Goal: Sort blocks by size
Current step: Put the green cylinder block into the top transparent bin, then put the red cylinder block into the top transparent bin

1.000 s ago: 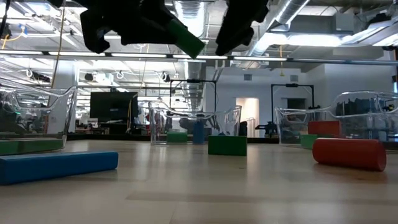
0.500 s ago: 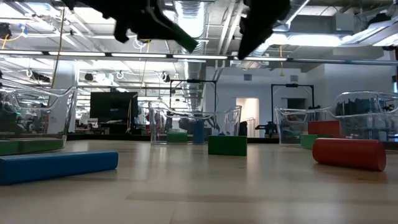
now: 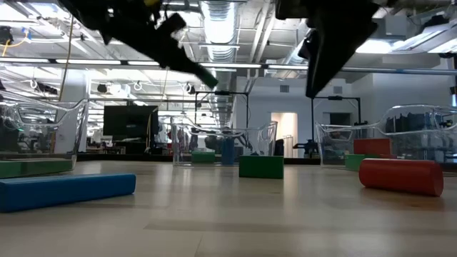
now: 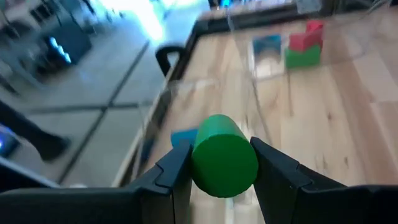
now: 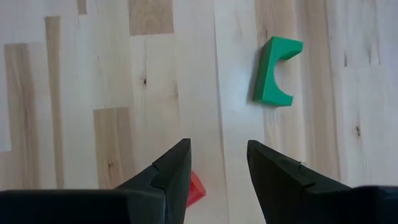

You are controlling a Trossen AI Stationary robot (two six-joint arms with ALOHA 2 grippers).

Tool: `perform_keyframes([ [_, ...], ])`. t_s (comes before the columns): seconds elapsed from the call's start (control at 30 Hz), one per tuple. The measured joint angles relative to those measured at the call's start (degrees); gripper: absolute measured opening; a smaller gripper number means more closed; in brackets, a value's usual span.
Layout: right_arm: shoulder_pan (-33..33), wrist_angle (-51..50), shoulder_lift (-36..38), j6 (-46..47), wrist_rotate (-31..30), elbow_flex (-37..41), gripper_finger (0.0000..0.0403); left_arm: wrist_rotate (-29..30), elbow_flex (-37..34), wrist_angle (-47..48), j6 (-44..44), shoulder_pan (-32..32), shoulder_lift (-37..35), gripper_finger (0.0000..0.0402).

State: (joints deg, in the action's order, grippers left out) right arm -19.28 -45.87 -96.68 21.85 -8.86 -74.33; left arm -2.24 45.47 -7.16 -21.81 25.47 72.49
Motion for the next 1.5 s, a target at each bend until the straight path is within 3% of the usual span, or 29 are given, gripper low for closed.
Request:
perform_keyframes([
  [0.3, -0.72, 0.71, 0.0, 0.75, -0.55, 0.44, 0.0186, -0.53, 3.68, 2.49, 3.86, 2.52, 10.93, 0.0139],
  [0.67, -2.32, 0.64, 0.0, 1.72, -1.82, 0.44, 0.0171, 3.07, 12.84, 15.69, 3.68, 2.52, 18.3, 0.0172],
  [1.07, -4.41, 0.42, -0.02, 2.31, -1.95, 0.44, 0.0164, 3.09, 13.86, 15.74, 2.73, 0.3, 15.45, 0.0208],
  [1.5, -4.38, -3.32, -0.04, 8.07, -1.94, 2.22, 0.0167, 1.96, 13.86, 23.29, 1.54, -12.07, 7.98, 0.021],
])
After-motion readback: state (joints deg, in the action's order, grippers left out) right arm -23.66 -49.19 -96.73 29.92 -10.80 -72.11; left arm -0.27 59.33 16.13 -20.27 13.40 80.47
